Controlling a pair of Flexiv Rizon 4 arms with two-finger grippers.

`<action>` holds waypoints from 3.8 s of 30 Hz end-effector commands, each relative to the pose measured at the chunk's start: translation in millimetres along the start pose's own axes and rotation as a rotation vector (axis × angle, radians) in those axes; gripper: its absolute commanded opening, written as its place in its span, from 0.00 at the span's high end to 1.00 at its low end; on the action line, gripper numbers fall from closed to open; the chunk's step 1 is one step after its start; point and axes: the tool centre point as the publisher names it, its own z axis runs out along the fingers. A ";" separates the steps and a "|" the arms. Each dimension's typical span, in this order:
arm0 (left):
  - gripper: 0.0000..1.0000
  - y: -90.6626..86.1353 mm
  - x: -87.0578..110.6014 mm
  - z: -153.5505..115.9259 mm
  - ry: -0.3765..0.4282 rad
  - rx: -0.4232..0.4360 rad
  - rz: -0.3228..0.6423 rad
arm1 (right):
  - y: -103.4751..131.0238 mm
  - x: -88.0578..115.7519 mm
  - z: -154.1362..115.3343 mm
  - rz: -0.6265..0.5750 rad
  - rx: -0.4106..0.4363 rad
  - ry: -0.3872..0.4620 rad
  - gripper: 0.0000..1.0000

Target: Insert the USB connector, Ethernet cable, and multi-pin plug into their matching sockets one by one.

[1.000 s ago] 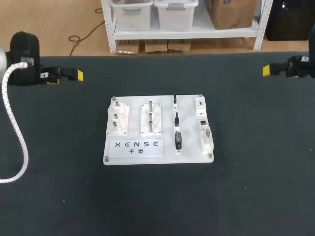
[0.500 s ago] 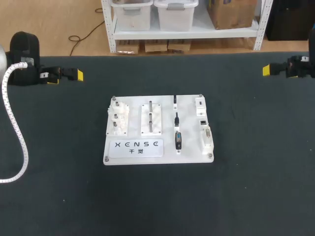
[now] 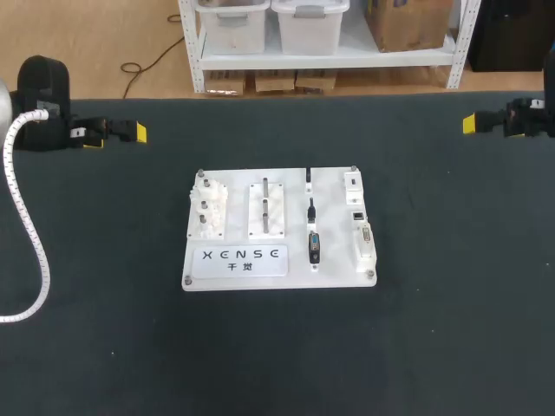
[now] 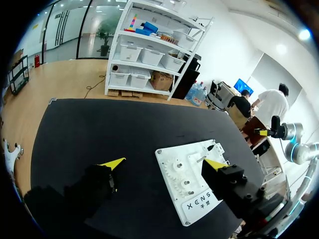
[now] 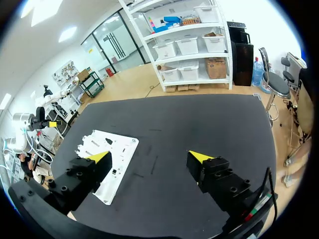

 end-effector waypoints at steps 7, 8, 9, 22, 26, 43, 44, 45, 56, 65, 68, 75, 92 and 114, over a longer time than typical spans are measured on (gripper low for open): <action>0.00 0.0 0.0 0.0 0.000 0.000 0.000 | 0.4 0.0 0.0 0.000 0.002 0.000 0.00; 0.00 0.0 0.0 0.0 0.000 0.000 0.000 | 0.4 0.0 0.0 0.000 0.002 0.000 0.00; 0.00 0.0 0.0 0.0 0.000 0.000 0.000 | 0.4 0.0 0.0 0.000 0.002 0.000 0.00; 0.00 0.0 0.0 0.0 0.000 0.000 0.000 | 43.2 -31.8 3.7 -0.092 0.146 0.044 0.00; 0.00 0.0 0.0 0.0 0.000 0.000 0.000 | 75.9 -45.7 21.7 -0.090 0.239 0.093 0.00; 0.00 0.0 0.0 0.0 0.000 0.000 0.000 | 167.1 -1.2 144.1 0.024 0.491 0.384 0.00; 0.00 0.0 0.0 0.0 0.000 0.000 0.000 | 170.6 3.7 149.8 0.026 0.500 0.399 0.00; 0.00 0.0 0.0 0.0 0.000 0.000 0.000 | 172.2 7.9 155.4 0.034 0.506 0.409 0.00; 0.00 0.0 0.0 0.0 0.000 0.000 0.000 | 168.7 35.7 195.7 0.088 0.563 0.454 0.00; 0.00 0.0 0.0 0.0 0.000 0.000 0.000 | 158.5 45.1 208.1 0.127 0.568 0.467 0.00; 0.00 0.0 0.0 0.0 0.000 0.000 0.000 | 157.6 49.2 213.2 0.141 0.561 0.475 0.00; 0.00 0.0 0.0 0.0 0.000 0.000 0.000 | 156.3 54.6 223.5 0.162 0.544 0.490 0.00; 0.00 0.0 0.0 0.0 0.000 0.000 0.000 | 154.2 43.4 226.6 0.240 0.509 0.398 0.00; 0.00 0.0 0.0 0.0 0.000 0.000 0.000 | 154.2 43.4 226.6 0.240 0.509 0.398 0.00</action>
